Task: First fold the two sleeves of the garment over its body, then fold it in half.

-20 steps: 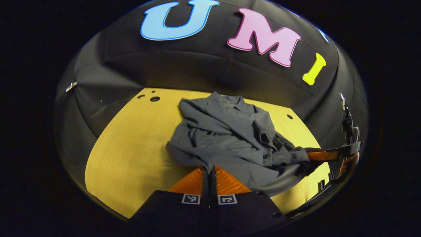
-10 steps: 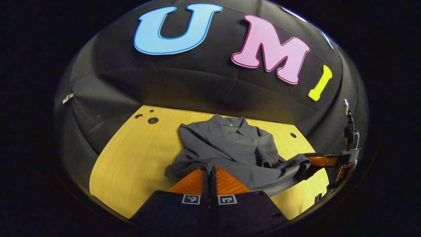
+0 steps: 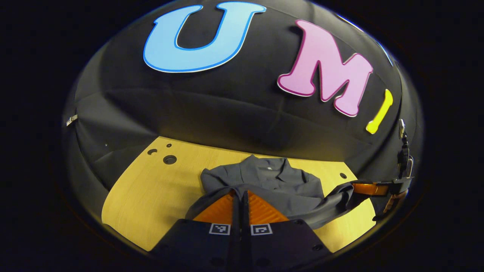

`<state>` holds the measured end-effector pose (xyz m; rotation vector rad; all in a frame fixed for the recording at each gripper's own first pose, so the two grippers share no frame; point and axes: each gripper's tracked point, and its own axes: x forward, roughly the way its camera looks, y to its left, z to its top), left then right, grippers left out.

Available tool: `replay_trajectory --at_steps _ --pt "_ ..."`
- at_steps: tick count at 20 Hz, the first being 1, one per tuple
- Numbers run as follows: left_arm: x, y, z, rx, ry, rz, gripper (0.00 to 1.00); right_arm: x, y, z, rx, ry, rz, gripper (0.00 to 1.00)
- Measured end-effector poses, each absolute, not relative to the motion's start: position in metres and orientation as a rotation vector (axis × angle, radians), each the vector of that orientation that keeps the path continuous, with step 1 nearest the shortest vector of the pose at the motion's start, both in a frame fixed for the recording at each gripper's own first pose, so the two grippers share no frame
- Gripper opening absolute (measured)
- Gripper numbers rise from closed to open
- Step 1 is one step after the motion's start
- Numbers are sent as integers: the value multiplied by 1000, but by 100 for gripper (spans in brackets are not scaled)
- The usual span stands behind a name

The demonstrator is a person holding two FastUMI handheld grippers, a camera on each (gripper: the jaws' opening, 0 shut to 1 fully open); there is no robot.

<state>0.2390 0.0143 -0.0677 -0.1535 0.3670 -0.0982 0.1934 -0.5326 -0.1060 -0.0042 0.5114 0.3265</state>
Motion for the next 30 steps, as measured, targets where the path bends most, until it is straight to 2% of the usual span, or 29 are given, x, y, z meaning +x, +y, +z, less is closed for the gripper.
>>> replay_trajectory --at_steps 8,14,19,20,21,22,23,26,27,28,29,30 --pt "313 20 -82 -133 336 -104 5 258 -516 -112 37 456 326 5" --pt "363 17 -114 -133 307 -104 5 304 -511 -158 61 470 303 5" --pt "384 20 -141 -145 325 -72 5 319 -506 -180 93 491 292 5" --pt "384 22 -144 -143 331 -60 9 319 -506 -182 96 499 291 5" --pt "384 23 -147 -140 334 -50 7 318 -504 -184 105 509 294 7" --pt "384 25 -146 -137 336 -40 12 316 -506 -184 106 518 289 11" --pt "381 28 -144 -132 331 -24 13 316 -506 -183 108 519 287 7" --pt "370 35 -125 -126 303 7 23 307 -507 -169 95 498 290 70" --pt "364 36 -117 -125 295 11 31 302 -509 -161 88 484 287 91" --pt "355 38 -109 -124 287 13 51 296 -511 -152 81 467 283 72" --pt "346 38 -99 -120 272 6 72 291 -515 -143 70 448 274 93" --pt "336 40 -88 -113 255 4 71 283 -518 -133 63 430 266 98"
